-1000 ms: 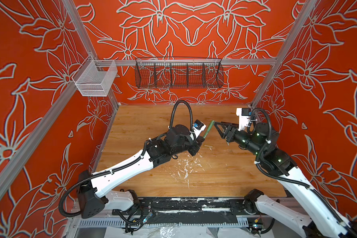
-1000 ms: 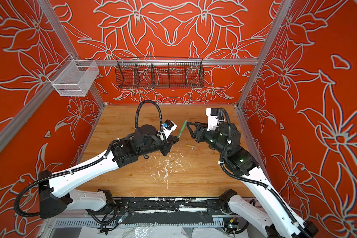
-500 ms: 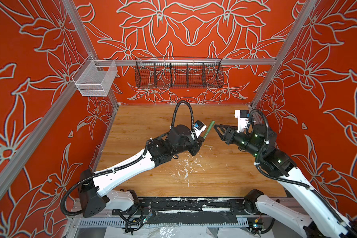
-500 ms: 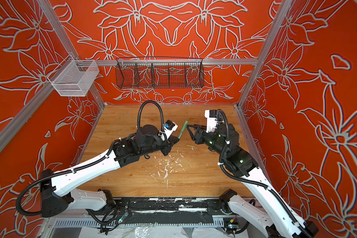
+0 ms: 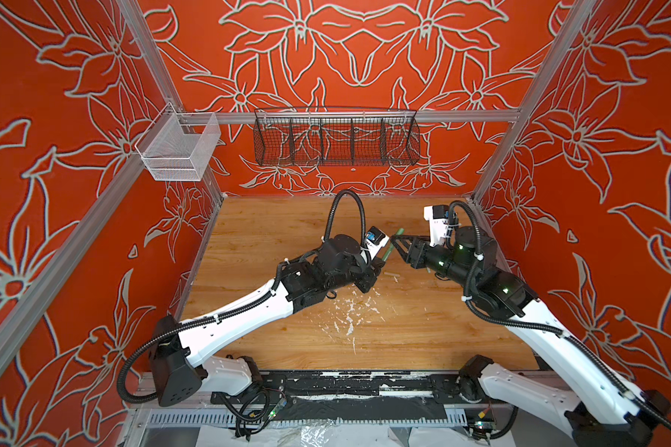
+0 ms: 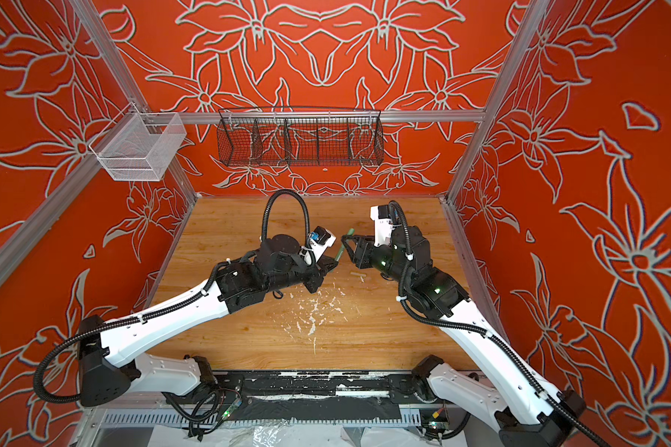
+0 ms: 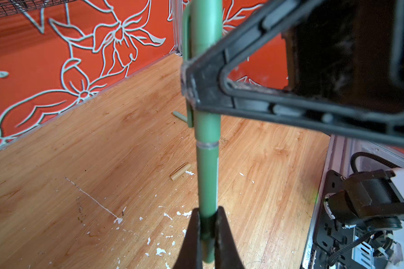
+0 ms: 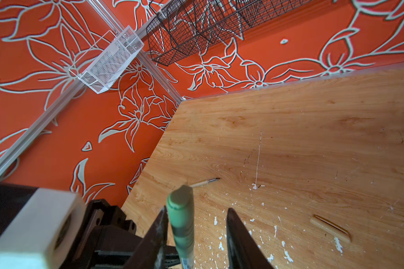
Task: Insert pens into pen caps
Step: Put on the pen cap to the pen.
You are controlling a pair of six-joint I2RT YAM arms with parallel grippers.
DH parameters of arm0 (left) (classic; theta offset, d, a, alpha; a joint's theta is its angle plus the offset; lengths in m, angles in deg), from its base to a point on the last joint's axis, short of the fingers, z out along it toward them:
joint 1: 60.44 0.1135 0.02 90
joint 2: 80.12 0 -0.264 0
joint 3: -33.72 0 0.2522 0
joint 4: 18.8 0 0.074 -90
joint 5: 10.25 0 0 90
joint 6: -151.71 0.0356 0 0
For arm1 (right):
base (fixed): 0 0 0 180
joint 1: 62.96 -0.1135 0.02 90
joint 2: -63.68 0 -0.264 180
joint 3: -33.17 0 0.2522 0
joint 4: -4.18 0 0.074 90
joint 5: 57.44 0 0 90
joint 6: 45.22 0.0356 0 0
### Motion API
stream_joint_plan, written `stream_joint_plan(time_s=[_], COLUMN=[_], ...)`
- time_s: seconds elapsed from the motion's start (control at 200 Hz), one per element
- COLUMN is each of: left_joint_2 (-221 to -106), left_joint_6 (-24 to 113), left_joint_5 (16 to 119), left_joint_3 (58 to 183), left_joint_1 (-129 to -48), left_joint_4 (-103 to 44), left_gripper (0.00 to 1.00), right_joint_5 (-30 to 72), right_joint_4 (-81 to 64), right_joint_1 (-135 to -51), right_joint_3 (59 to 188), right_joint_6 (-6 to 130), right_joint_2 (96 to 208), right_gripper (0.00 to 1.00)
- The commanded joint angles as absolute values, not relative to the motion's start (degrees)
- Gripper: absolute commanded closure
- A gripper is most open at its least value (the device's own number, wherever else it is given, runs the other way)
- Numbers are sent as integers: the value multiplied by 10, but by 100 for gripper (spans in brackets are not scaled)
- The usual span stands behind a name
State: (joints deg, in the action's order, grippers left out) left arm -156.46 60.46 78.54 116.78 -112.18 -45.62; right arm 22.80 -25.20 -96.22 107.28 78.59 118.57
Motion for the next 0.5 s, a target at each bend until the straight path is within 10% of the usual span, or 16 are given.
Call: stream_joint_plan(time_s=[0.0, 0.495], left_joint_2=[-1565, -1565], left_joint_6=[604, 603], left_joint_5=[778, 775], left_joint_3=[1180, 1178], left_joint_1=[-1121, -1121], left_joint_4=[-454, -455], left_gripper=[100, 100], right_joint_5=[249, 260], right_joint_4=[-238, -209], right_joint_1=[-967, -967], right_joint_3=[1097, 1085], right_joint_6=[775, 780], right_joint_2=[1187, 1188], right_gripper=[61, 65])
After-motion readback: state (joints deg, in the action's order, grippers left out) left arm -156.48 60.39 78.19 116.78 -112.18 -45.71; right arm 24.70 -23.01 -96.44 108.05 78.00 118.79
